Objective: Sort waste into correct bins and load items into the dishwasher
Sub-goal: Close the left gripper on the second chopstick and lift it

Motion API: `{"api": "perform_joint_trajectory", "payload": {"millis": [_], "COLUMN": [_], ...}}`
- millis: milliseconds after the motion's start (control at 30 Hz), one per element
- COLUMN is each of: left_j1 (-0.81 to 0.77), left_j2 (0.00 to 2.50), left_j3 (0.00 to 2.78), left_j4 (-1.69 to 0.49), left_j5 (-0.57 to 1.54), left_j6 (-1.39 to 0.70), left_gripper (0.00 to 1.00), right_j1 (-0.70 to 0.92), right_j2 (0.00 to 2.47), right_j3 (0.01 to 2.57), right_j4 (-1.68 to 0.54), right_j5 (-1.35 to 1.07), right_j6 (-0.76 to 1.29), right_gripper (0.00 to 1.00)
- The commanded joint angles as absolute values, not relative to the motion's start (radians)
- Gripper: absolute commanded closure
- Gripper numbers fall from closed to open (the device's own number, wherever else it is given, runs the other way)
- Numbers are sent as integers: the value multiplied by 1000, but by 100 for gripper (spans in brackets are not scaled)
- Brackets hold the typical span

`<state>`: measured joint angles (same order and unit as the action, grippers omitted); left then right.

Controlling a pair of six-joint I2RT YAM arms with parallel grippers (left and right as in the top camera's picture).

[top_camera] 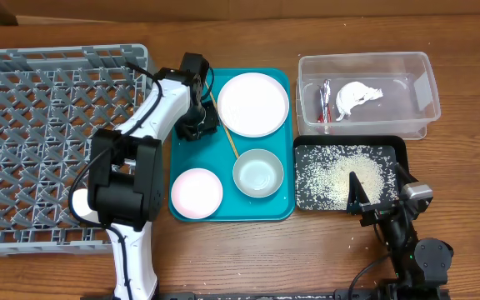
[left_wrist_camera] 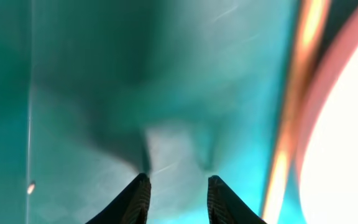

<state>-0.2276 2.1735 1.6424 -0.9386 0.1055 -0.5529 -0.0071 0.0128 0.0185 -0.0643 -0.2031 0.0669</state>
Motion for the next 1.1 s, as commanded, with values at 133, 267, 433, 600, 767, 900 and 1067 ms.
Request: {"api": "perform_joint_trajectory", "payload": {"millis": [133, 267, 433, 600, 767, 900, 1067], "left_j1": [-217, -230, -251, -250, -249, -249, -249], "left_j2": [2173, 2186, 2214, 2219, 2220, 2220, 2255], "left_j3": [1744, 1742, 1740, 1740, 1740, 1740, 1740], "left_j4": [-854, -818, -827, -855, -819, -777, -758], "left_j5": [121, 117, 65, 8, 8, 8, 8], "left_j6": [-474, -467, -467, -488, -532, -555, -555], "left_gripper": [59, 57, 59, 62, 59, 57, 57], "right_j1": [-14, -14, -14, -14, -14, -14, -14], "right_j2": [3, 3, 3, 3, 3, 3, 3], "right_j3": [7, 7, 7, 7, 7, 7, 7], "right_j4": [-59, -59, -59, -59, -59, -59, -59], "right_j5": [-204, -204, -204, -204, -204, -204, -204], "right_j6": [63, 63, 63, 63, 63, 63, 63], "right_gripper": [0, 0, 0, 0, 0, 0, 0]}}
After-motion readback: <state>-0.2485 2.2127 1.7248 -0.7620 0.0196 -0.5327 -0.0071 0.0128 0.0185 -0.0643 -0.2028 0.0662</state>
